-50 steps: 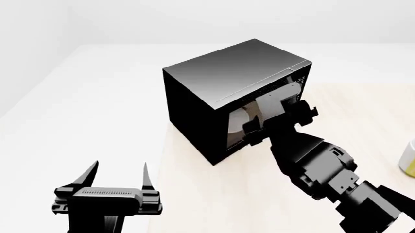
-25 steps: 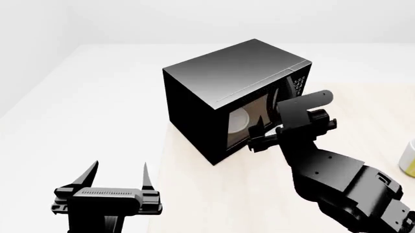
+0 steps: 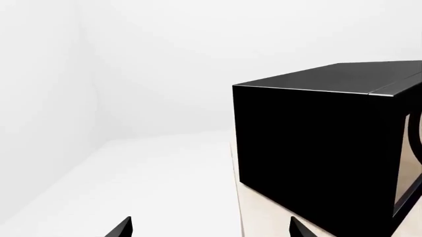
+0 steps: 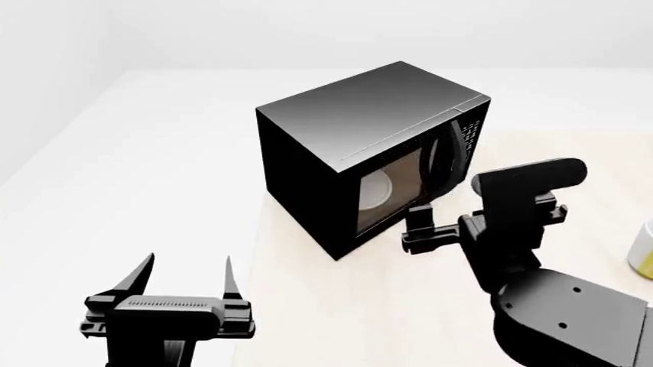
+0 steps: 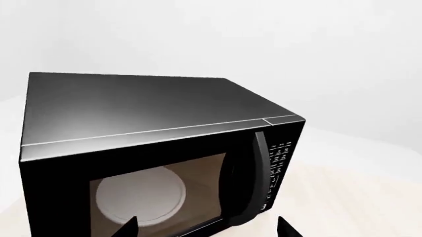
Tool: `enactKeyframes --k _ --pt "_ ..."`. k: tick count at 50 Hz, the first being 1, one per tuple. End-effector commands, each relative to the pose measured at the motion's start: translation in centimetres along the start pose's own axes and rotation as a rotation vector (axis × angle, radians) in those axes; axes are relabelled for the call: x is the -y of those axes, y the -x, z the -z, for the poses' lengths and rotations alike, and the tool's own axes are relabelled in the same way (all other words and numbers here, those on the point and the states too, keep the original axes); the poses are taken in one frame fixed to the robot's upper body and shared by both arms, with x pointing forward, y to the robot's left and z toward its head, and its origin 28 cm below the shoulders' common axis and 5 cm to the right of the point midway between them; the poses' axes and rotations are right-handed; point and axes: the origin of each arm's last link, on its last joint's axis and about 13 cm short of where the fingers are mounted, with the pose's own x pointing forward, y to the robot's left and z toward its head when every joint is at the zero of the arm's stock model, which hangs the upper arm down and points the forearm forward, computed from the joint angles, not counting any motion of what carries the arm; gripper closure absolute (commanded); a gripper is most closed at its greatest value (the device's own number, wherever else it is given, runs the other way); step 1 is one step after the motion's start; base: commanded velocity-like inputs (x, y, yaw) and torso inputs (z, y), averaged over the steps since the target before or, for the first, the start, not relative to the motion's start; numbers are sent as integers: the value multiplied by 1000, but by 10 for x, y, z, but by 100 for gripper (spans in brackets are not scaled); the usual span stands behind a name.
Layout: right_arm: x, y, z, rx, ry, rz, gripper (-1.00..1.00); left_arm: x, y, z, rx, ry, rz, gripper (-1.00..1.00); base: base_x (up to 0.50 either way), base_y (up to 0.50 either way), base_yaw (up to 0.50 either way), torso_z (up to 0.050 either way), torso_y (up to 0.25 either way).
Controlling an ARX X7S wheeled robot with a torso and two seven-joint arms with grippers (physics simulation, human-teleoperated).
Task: Close the microwave.
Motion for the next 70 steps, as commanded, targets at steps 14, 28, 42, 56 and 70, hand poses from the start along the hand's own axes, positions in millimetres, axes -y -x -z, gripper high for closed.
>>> enactKeyframes --k 14,28,42,56,70 --pt "5 58 -10 121 -62 16 -100 0 1 0 0 0 0 -100 0 0 0 0 0" --pt "8 79 -19 185 -72 19 -100 1 0 0 0 -3 0 -100 0 0 0 0 0" --pt "11 101 -23 234 -93 15 -100 1 0 1 1 -4 0 -100 0 0 0 0 0" --pt "12 128 -18 256 -145 30 -100 1 0 -2 5 -2 -4 -100 0 0 0 0 0" --pt "11 132 -14 288 -142 49 -100 1 0 -2 8 -1 -4 -100 0 0 0 0 0"
